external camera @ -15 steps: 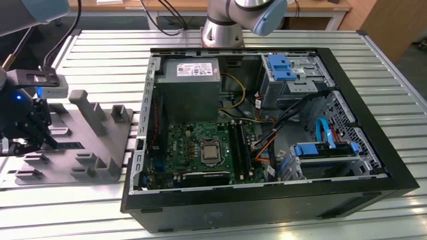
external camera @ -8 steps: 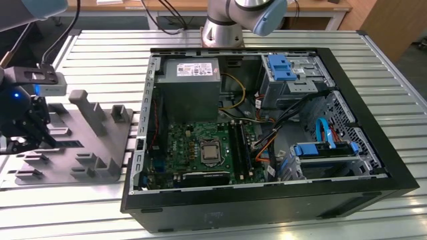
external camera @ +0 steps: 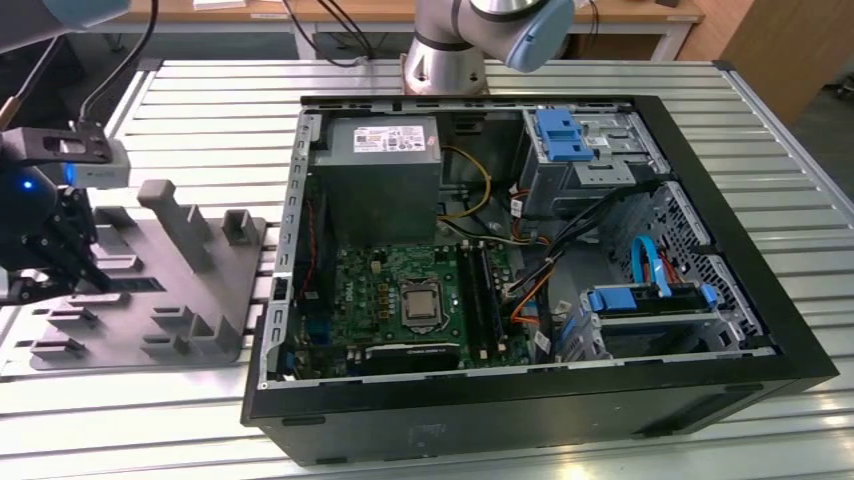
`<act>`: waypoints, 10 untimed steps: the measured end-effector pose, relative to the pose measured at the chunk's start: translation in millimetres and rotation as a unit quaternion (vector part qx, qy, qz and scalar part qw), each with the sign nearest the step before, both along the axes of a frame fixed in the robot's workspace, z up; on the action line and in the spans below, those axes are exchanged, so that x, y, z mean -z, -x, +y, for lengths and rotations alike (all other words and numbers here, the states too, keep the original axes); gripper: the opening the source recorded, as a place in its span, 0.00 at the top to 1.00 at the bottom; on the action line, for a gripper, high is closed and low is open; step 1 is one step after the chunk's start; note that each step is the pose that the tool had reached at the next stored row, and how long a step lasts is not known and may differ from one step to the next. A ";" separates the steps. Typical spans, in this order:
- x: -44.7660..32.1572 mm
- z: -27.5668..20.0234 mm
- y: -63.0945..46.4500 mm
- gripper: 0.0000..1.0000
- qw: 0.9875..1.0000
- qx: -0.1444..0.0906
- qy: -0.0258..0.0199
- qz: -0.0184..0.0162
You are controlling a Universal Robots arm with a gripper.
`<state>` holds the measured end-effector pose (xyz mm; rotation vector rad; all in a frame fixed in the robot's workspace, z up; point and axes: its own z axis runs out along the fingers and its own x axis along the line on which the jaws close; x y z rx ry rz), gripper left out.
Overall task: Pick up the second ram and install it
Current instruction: 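Pick up the second ram and move it above second insertion slot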
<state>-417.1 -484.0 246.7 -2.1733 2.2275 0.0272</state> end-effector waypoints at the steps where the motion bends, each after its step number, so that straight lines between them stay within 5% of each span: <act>1: -0.7 0.0 0.0 0.86 1.000 0.000 0.000 0.000; 10: -7.6 0.0 0.0 0.86 1.000 0.000 -0.002 0.000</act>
